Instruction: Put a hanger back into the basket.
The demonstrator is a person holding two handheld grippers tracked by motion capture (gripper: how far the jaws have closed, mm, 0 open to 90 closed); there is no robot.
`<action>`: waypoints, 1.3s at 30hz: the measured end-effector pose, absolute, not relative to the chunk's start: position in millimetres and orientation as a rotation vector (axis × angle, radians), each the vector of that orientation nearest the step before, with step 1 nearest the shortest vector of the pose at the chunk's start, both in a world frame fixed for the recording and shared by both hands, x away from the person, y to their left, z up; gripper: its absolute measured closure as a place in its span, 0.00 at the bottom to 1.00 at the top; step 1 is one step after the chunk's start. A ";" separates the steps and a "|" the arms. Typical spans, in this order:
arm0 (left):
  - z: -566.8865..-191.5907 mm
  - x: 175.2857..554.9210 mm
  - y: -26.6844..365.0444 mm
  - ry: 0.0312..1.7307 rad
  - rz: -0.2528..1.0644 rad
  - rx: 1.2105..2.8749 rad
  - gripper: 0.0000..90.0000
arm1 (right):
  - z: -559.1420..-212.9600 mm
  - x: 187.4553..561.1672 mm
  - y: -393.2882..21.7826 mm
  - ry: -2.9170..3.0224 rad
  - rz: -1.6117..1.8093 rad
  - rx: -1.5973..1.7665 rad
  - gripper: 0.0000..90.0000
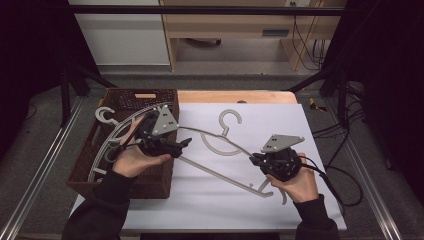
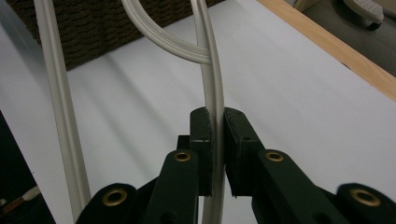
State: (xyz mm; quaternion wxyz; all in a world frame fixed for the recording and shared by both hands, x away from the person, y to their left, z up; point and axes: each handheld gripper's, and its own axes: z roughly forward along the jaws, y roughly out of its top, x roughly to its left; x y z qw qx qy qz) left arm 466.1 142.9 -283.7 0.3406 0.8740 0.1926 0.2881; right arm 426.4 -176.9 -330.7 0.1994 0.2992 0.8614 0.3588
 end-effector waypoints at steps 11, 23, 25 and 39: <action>-296.3 480.1 128.6 0.471 0.747 2.396 0.50 | -326.7 420.1 -170.2 2.434 1.010 0.780 0.92; -298.6 478.1 130.8 0.404 0.709 2.485 0.74 | -327.4 420.6 -166.3 2.460 0.977 0.735 0.92; -298.5 477.5 131.3 0.379 0.695 2.509 0.76 | -328.0 421.3 -166.7 2.466 0.971 0.724 0.91; -291.4 463.0 132.2 0.257 0.569 2.531 0.88 | -325.4 428.1 -176.3 2.380 0.964 0.745 0.84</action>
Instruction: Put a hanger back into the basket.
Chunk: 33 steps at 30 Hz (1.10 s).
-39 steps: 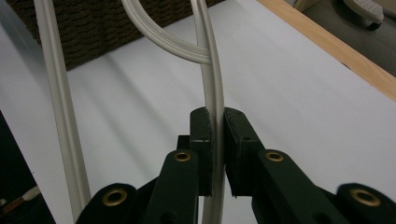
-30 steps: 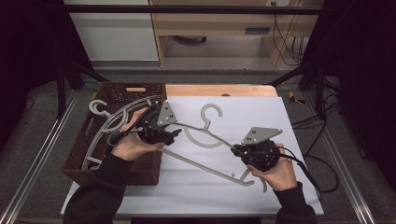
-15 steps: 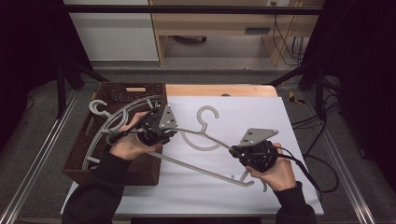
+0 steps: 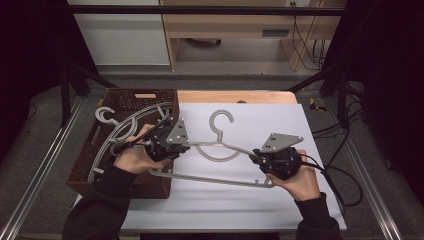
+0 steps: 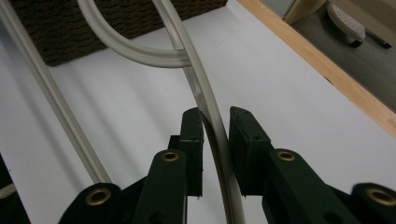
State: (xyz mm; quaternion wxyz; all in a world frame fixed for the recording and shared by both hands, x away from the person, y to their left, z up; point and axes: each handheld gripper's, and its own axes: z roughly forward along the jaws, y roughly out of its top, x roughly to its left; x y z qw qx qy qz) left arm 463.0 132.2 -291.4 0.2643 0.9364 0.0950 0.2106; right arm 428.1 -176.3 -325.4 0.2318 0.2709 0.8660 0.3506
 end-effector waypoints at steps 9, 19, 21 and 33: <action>-286.1 454.7 129.5 0.254 0.557 2.479 0.90 | -322.4 430.1 -185.5 2.298 1.024 0.801 0.75; -276.1 467.1 155.4 0.488 0.685 2.341 0.90 | -311.4 422.1 -215.8 2.020 1.184 0.893 0.35; -273.0 469.0 165.0 0.546 0.710 2.297 0.90 | -312.8 422.3 -222.5 1.998 1.193 0.934 0.28; -279.3 472.1 222.7 0.838 0.923 2.078 0.90 | -340.6 426.9 -236.8 1.992 1.177 1.059 0.20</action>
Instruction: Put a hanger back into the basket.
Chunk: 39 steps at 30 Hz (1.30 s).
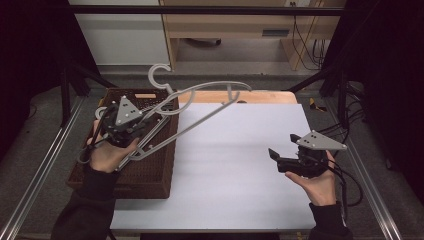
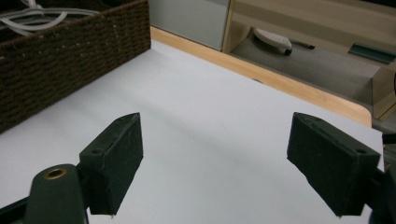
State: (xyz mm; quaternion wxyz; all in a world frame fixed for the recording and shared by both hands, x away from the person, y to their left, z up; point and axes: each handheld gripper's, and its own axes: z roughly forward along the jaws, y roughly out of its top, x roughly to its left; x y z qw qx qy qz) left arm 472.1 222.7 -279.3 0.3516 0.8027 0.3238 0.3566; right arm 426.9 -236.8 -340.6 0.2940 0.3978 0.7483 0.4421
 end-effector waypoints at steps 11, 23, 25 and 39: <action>-309.7 484.0 284.8 1.049 1.020 1.962 0.90 | -358.1 432.0 -231.3 2.037 1.139 1.086 0.18; -334.3 486.5 327.2 1.196 1.053 1.954 0.90 | -362.7 435.2 -225.2 2.052 1.144 1.083 0.16; -338.4 487.6 331.1 1.215 1.049 1.959 0.90 | -363.2 435.4 -224.4 2.054 1.144 1.088 0.16; -353.3 484.1 346.9 1.284 1.042 2.002 0.90 | -364.4 435.4 -223.0 2.063 1.136 1.087 0.15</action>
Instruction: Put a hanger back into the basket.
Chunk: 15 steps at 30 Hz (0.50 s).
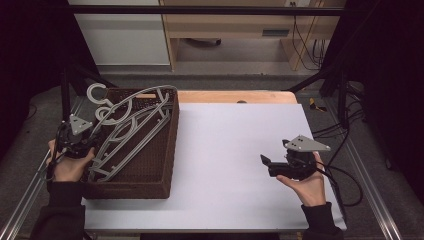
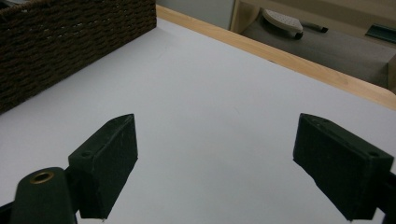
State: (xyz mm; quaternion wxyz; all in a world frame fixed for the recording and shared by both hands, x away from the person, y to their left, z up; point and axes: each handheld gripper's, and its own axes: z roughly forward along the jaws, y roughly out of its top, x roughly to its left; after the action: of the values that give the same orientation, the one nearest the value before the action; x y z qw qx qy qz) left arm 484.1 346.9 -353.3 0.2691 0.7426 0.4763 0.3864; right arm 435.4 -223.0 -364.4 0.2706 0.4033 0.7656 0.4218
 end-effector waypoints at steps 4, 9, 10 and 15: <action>-359.0 484.2 347.9 1.300 1.019 1.997 0.90 | -364.9 436.4 -222.6 2.063 1.134 1.090 0.15; -362.0 484.8 347.1 1.330 1.005 1.998 0.90 | -365.8 437.3 -221.5 2.071 1.131 1.088 0.15; -361.8 484.6 347.6 1.335 1.010 1.998 0.90 | -366.0 436.8 -221.2 2.071 1.129 1.092 0.15; -364.0 485.3 349.7 1.358 1.003 1.995 0.90 | -365.5 435.9 -222.4 2.069 1.131 1.087 0.15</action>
State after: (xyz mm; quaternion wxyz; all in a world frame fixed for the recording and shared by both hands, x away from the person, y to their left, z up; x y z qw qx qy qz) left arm 485.3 349.7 -364.0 0.2609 0.7369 0.5017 0.3704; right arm 435.9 -222.4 -365.5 0.2694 0.4031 0.7675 0.4195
